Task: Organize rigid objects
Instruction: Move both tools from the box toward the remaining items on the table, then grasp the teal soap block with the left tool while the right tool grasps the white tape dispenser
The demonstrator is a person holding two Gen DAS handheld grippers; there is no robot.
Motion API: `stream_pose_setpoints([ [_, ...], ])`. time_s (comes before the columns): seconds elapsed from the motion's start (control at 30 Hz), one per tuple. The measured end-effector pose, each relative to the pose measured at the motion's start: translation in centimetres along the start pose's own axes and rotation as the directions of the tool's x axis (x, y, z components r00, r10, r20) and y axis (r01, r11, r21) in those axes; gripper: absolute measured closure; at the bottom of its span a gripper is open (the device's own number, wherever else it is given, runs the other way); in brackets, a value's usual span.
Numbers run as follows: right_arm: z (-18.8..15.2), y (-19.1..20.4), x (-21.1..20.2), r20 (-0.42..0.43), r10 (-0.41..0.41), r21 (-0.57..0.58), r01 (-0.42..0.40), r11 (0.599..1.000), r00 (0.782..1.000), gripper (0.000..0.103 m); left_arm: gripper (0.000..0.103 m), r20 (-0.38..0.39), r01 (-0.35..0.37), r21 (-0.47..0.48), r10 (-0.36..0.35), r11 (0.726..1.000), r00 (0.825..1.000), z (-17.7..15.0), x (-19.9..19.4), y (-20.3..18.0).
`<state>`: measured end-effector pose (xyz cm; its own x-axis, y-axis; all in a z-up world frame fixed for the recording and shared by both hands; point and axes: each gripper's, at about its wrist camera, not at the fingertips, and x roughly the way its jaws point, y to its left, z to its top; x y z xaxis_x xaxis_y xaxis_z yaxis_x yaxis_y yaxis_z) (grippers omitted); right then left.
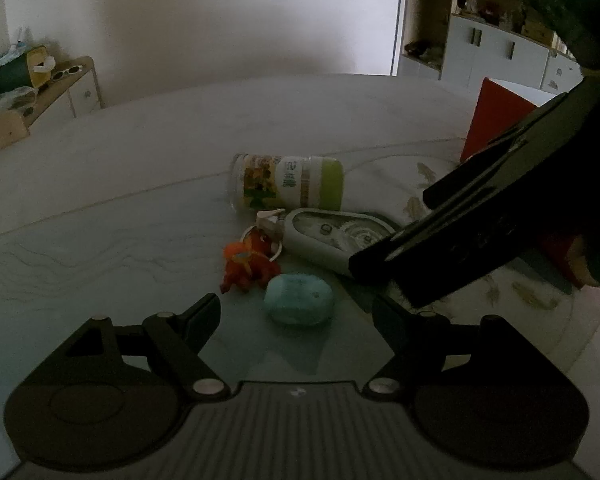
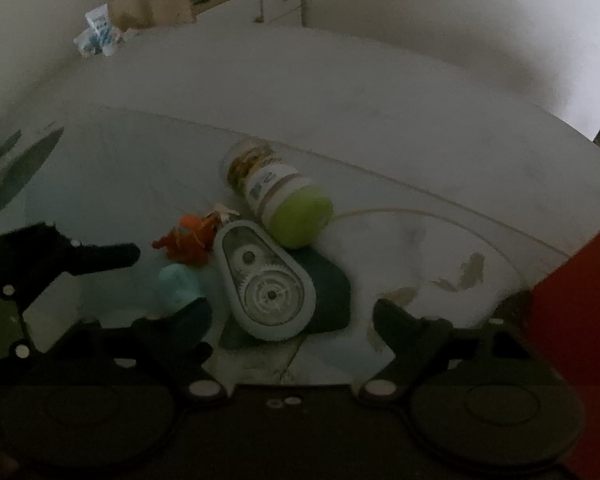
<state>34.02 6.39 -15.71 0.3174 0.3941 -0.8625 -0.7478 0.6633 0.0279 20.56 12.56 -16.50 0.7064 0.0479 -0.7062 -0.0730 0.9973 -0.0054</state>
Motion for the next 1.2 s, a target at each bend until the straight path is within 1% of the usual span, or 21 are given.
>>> stream_pose_setpoints([
  [0.13, 0.3, 0.1, 0.8, -0.013, -0.007, -0.011, 0.007, 1.0, 1.0, 0.021, 0.02, -0.005, -0.009, -0.001, 0.009, 1.0, 1.0, -0.2, 0.4, -0.1],
  [0.5, 1.0, 0.5, 1.8, -0.024, -0.003, -0.043, 0.002, 0.999, 1.0, 0.029, 0.02, 0.011, -0.01, 0.02, 0.01, 1.0, 1.0, -0.4, 0.8, -0.9],
  [0.53, 0.9, 0.5, 1.8, -0.024, -0.002, -0.045, 0.001, 0.999, 1.0, 0.03, 0.023, 0.012, -0.01, 0.022, 0.01, 1.0, 1.0, -0.4, 0.8, -1.0],
  [0.6, 0.8, 0.5, 1.7, -0.021, -0.007, -0.055, 0.006, 0.998, 1.0, 0.03, 0.025, 0.011, -0.012, 0.021, 0.012, 1.0, 1.0, -0.4, 0.8, -1.1],
  [0.67, 0.9, 0.6, 1.8, -0.017, -0.006, -0.065, 0.005, 0.998, 1.0, 0.033, 0.028, 0.012, -0.014, 0.018, 0.014, 1.0, 1.0, -0.4, 0.8, -1.2],
  [0.73, 0.9, 0.7, 1.8, -0.015, -0.002, -0.069, 0.001, 0.998, 1.0, 0.037, 0.034, 0.012, -0.011, 0.021, 0.01, 1.0, 1.0, -0.3, 0.8, -1.3],
  [0.77, 0.9, 0.7, 1.8, -0.013, -0.001, -0.073, 0.0, 0.997, 1.0, 0.038, 0.035, 0.01, -0.009, 0.023, 0.009, 1.0, 1.0, -0.3, 0.8, -1.4],
  [0.83, 1.0, 0.8, 1.8, -0.01, 0.002, -0.077, -0.002, 0.997, 1.0, 0.045, 0.043, 0.006, -0.01, 0.021, 0.01, 1.0, 1.0, -0.3, 0.6, -1.5],
  [0.9, 1.0, 1.0, 1.7, -0.008, 0.001, -0.079, -0.002, 0.997, 1.0, 0.048, 0.046, 0.004, -0.01, 0.021, 0.01, 1.0, 1.0, -0.2, 0.5, -1.5],
  [0.93, 0.9, 1.0, 1.7, -0.008, -0.002, -0.081, 0.001, 0.997, 1.0, 0.049, 0.048, 0.002, -0.011, 0.02, 0.011, 1.0, 1.0, -0.2, 0.4, -1.5],
  [1.07, 0.6, 1.1, 1.5, -0.008, -0.004, -0.081, 0.003, 0.997, 1.0, 0.049, 0.053, -0.005, -0.012, 0.023, 0.012, 1.0, 1.0, -0.1, 0.3, -1.5],
  [1.2, 0.2, 1.0, 1.1, -0.008, -0.011, -0.057, 0.011, 0.998, 1.0, 0.049, 0.065, -0.008, -0.019, 0.025, 0.02, 1.0, 1.0, 0.1, 0.2, -1.4],
])
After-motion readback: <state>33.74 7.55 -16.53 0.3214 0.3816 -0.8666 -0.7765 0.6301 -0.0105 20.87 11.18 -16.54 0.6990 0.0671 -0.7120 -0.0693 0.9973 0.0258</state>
